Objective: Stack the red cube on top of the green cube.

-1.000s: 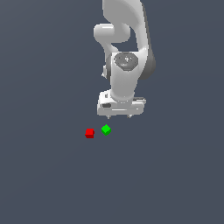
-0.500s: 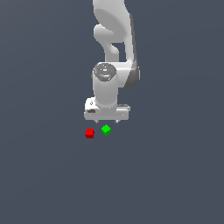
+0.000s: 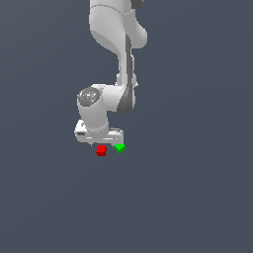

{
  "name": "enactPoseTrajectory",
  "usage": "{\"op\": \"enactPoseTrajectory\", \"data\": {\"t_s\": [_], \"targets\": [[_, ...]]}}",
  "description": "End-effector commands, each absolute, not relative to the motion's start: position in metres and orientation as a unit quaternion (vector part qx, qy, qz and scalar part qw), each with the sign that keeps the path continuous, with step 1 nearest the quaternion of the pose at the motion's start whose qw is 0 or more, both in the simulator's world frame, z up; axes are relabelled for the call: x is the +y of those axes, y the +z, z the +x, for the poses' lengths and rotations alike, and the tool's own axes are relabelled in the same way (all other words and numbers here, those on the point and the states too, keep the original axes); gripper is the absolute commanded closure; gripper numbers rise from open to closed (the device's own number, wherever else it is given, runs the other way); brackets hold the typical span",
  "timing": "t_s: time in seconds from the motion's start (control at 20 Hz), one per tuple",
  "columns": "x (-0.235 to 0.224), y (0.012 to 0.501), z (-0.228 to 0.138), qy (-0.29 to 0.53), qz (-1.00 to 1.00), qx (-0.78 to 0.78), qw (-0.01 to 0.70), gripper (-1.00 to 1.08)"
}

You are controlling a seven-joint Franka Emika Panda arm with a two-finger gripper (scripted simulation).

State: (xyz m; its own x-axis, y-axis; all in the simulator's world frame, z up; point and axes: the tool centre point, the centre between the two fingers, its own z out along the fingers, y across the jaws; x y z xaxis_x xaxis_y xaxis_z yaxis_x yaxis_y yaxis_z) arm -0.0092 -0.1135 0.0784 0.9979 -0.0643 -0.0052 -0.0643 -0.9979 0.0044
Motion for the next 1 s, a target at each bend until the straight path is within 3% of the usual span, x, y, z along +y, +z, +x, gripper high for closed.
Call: {"op": "enactPoseTrajectory", "data": {"t_s": [0.0,0.5,0.95], "targets": [[-0.124,0.072,-0.008,0.0,0.999,-0.036,0.001,-0.92],[-0.128,0.065,-0.007,-0.001,0.999,-0.038,0.0,-0.92],[-0.127,0.026,-0.008,0.0,0.999,-0.038,0.0,-0.92]]}}
